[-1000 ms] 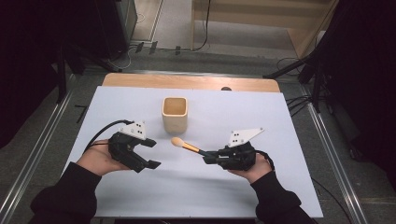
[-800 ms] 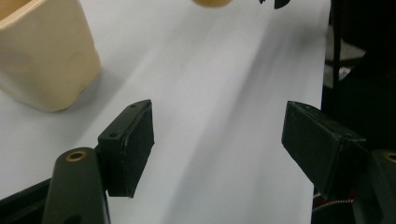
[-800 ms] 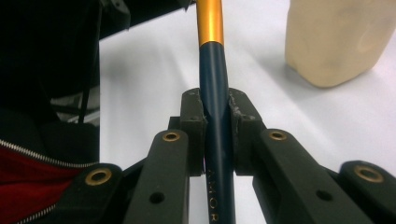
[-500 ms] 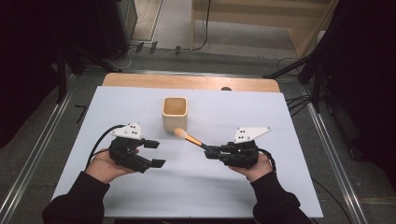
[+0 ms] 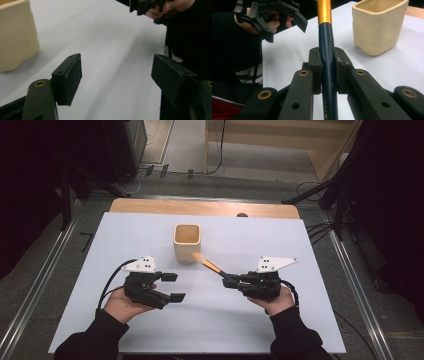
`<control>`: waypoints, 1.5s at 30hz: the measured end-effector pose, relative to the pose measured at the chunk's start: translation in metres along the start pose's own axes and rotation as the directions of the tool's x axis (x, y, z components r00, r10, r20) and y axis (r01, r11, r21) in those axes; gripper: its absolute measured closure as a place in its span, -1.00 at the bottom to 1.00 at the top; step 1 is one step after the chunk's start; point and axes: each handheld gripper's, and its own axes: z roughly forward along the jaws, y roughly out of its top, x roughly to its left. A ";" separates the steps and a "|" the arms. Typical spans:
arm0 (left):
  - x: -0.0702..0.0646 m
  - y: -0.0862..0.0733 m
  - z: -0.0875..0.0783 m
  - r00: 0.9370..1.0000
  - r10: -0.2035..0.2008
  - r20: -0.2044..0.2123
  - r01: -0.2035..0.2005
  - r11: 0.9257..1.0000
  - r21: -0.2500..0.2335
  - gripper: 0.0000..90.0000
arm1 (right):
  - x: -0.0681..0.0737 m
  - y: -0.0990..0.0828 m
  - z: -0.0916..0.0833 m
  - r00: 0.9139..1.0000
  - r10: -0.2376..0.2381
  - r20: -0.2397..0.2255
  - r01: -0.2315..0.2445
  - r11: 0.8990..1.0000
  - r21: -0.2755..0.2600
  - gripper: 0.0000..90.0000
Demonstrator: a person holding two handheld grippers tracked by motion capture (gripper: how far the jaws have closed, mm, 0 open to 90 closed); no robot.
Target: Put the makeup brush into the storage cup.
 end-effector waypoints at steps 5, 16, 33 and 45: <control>-0.003 0.001 0.002 0.999 -0.035 0.005 0.036 0.997 -0.066 -0.43 | 0.000 -0.001 0.005 1.000 0.014 -0.009 -0.015 1.000 -0.011 0.77; -0.005 0.007 0.008 0.992 -0.123 0.016 0.124 0.976 -0.179 -0.37 | 0.005 0.002 0.018 0.999 0.040 -0.009 -0.040 0.998 -0.058 0.77; -0.001 0.009 0.016 0.972 -0.226 0.069 0.236 0.926 -0.294 -0.19 | 0.011 0.002 0.029 0.997 0.077 -0.010 -0.078 0.990 -0.114 0.77; 0.000 0.008 0.020 0.958 -0.272 0.087 0.286 0.908 -0.307 0.03 | 0.017 0.001 0.040 0.996 0.087 -0.034 -0.090 0.990 -0.111 0.77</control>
